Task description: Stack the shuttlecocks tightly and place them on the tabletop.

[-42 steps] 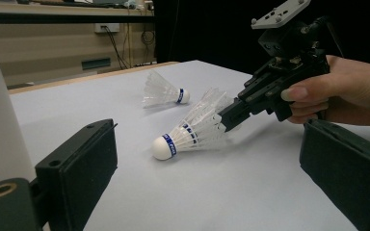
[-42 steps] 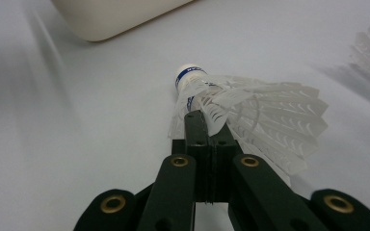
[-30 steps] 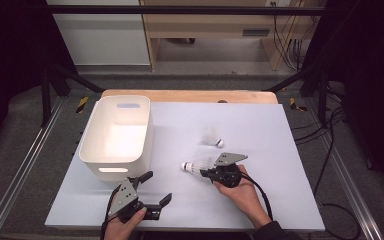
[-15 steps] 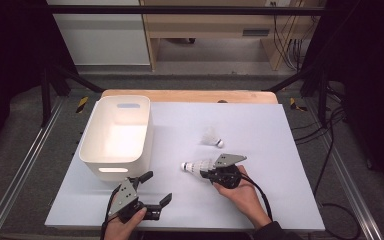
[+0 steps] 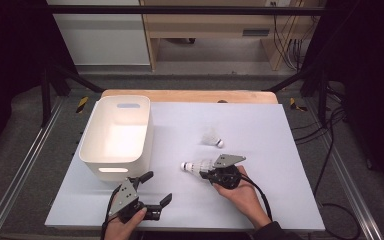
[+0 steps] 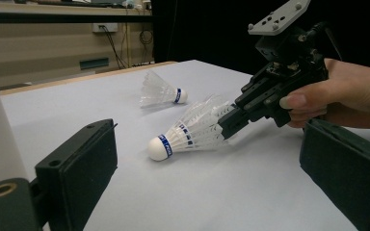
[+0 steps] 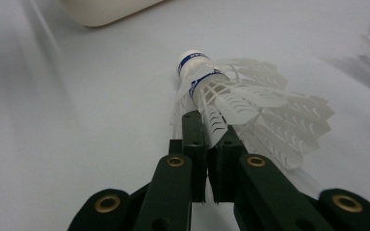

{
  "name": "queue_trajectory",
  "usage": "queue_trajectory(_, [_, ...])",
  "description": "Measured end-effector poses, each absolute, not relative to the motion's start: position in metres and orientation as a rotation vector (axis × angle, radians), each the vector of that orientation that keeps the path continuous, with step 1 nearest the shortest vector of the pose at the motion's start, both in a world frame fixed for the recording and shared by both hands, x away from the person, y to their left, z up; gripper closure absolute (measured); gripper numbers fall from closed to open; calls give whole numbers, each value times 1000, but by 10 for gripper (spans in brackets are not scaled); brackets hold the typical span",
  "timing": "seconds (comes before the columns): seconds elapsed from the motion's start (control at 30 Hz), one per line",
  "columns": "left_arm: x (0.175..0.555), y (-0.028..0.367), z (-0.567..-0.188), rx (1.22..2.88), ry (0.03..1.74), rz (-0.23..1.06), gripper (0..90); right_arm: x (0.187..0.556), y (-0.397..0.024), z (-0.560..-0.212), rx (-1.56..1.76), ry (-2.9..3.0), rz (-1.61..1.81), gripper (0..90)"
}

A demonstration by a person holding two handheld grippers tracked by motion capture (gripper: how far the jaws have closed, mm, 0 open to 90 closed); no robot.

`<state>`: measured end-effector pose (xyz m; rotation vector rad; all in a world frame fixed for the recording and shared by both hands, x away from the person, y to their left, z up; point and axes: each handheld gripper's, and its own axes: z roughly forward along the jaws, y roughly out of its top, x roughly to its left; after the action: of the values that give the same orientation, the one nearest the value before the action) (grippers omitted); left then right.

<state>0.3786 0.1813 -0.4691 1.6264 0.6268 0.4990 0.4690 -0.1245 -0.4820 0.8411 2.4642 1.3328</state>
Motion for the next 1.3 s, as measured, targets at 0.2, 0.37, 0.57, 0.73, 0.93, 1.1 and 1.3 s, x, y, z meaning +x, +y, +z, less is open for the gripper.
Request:
queue_trajectory(0.2, [379,181,-469,1622,627,498,60,469,-124,-482,834,2460,1331,816])
queue_trajectory(0.37, [379,181,-469,1622,626,499,59,467,-125,-481,842,2456,1328,769])
queue_trajectory(0.57, [379,181,-469,1622,626,500,59,465,-127,-480,845,2452,1323,715])
queue_trajectory(0.73, [379,182,-469,1618,626,503,59,463,-128,-479,851,2451,1317,668])
queue_trajectory(0.93, [379,183,-468,1608,624,505,59,460,-131,-477,862,2441,1317,621])
queue_trajectory(1.1, [378,183,-467,1602,620,506,56,456,-136,-473,869,2432,1317,549])
queue_trajectory(1.3, [378,185,-467,1602,620,511,55,453,-139,-470,878,2426,1317,482])
